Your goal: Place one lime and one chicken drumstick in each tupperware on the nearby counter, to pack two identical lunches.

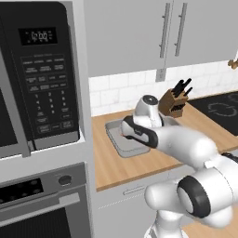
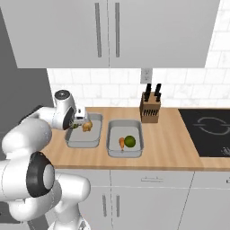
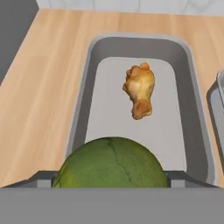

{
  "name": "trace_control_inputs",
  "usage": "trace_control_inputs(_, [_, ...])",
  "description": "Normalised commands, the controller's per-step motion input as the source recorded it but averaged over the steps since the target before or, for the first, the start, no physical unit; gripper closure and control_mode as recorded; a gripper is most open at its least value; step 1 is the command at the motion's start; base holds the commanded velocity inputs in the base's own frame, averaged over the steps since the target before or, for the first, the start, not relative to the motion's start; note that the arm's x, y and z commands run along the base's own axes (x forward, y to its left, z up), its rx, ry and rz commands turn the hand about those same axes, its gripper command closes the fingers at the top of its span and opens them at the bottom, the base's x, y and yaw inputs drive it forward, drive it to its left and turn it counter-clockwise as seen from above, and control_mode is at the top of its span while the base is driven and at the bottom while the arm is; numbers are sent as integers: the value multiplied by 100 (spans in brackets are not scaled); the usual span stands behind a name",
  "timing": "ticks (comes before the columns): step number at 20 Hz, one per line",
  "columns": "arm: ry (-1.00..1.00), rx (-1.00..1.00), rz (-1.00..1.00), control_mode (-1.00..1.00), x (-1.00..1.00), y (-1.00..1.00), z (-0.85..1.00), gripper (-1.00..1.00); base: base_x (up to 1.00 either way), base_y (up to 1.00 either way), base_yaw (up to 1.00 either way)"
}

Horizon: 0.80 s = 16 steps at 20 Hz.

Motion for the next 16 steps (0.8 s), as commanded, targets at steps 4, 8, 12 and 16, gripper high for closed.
trace_control_inputs(4, [8, -3, 0, -100, 22, 1, -66, 100, 0, 0, 0])
trace_control_inputs(8, [3, -3, 0, -100, 40, 0, -74, -100, 0, 0, 0])
trace_control_inputs(12, [0, 0, -3, -100, 69, 0, -29, -100, 0, 0, 0])
trace_control_inputs(16, [0, 0, -5, -100, 40, 0, -6, -100, 0, 0, 0])
